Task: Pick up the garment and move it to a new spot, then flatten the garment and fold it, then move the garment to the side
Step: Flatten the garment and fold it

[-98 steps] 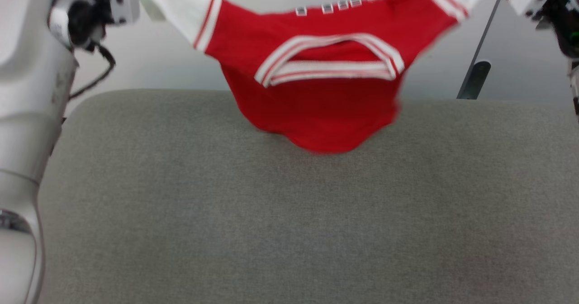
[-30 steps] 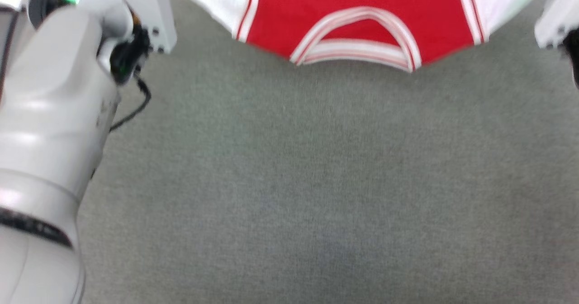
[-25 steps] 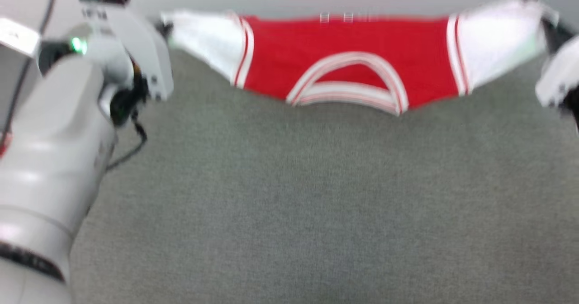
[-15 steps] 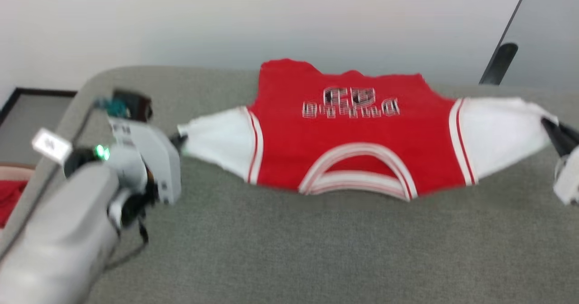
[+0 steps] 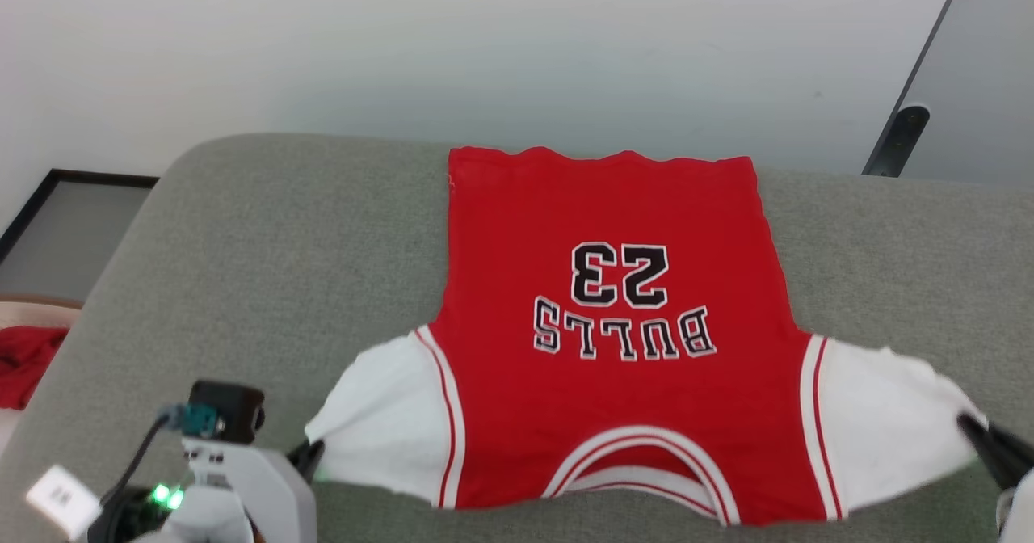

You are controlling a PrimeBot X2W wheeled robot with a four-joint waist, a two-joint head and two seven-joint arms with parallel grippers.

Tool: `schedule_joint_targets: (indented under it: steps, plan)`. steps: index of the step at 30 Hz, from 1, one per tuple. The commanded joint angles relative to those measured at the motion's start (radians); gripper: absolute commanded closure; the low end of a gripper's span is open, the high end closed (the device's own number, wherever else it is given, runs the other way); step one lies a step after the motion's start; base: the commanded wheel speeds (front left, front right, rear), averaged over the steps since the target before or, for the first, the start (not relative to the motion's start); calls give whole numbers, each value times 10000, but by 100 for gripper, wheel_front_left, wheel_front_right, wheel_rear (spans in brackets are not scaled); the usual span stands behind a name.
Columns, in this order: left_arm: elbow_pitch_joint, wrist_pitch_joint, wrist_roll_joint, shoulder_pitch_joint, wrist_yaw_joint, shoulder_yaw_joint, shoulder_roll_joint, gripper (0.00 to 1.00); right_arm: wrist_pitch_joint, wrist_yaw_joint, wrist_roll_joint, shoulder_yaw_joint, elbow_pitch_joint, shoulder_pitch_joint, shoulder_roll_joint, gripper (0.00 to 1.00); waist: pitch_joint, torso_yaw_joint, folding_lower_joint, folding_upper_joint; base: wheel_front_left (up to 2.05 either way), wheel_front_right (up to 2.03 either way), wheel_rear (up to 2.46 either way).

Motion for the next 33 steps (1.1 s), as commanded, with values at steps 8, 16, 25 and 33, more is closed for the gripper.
schedule_joint_targets:
  steps: [8, 16, 25, 33]
  plan:
    - [-1434, -570, -181, 1406, 1111, 248, 561, 100, 1093, -7, -608, -1205, -1610, 2074, 705, 100, 285, 68, 0, -1, 0, 0, 0]
    - [-1069, -639, -115, 1217, 967, 183, 329, 100, 1587, -7, -1176, -1493, -1845, 2065, 1024, 100, 431, 61, 0, -1, 0, 0, 0]
    - [-425, -483, -214, 811, 573, 11, -258, 100, 2270, -7, -1859, -1407, -1557, 1443, 1228, 0, 648, 55, 0, -1, 0, 0, 0]
    - [-143, -586, -147, 474, 409, 34, -560, 100, 2746, -7, -1965, -1474, -2347, 979, 1214, 0, 806, 54, 0, -1, 0, 0, 0]
